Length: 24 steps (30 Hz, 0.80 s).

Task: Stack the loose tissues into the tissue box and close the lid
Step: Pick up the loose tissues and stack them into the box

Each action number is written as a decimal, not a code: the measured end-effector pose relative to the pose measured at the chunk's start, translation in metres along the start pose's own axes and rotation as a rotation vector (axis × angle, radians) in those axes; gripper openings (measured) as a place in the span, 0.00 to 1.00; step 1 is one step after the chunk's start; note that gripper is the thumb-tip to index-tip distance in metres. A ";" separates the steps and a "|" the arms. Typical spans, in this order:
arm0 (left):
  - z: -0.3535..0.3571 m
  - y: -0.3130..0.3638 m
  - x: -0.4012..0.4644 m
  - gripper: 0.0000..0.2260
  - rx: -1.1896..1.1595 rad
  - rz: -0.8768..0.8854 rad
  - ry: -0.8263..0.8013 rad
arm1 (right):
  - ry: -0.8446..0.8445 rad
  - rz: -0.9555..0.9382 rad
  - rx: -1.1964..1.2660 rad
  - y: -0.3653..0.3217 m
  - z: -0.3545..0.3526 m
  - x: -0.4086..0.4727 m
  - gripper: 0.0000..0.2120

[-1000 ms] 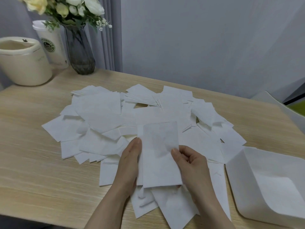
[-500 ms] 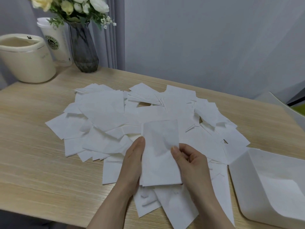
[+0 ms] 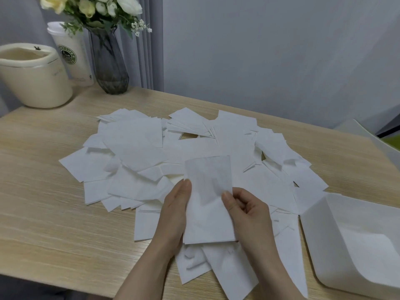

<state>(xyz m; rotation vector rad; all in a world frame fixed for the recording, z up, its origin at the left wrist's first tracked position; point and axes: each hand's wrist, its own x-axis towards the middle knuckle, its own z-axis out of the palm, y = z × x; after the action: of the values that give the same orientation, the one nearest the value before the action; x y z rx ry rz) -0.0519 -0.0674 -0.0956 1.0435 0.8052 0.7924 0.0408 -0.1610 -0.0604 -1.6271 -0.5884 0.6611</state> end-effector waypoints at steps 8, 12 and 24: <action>0.001 0.004 -0.002 0.10 -0.134 -0.010 0.007 | 0.147 -0.028 -0.169 0.003 -0.007 -0.004 0.14; 0.001 0.003 -0.002 0.09 -0.139 0.007 0.026 | 0.019 0.146 0.014 -0.002 -0.011 -0.005 0.13; 0.001 -0.001 -0.004 0.10 -0.078 0.097 -0.046 | 0.135 0.092 0.068 -0.001 -0.021 0.002 0.03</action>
<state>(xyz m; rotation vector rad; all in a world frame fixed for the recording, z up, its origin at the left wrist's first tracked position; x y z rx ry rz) -0.0526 -0.0714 -0.0955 1.0333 0.6835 0.8720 0.0574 -0.1745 -0.0574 -1.6283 -0.3906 0.6260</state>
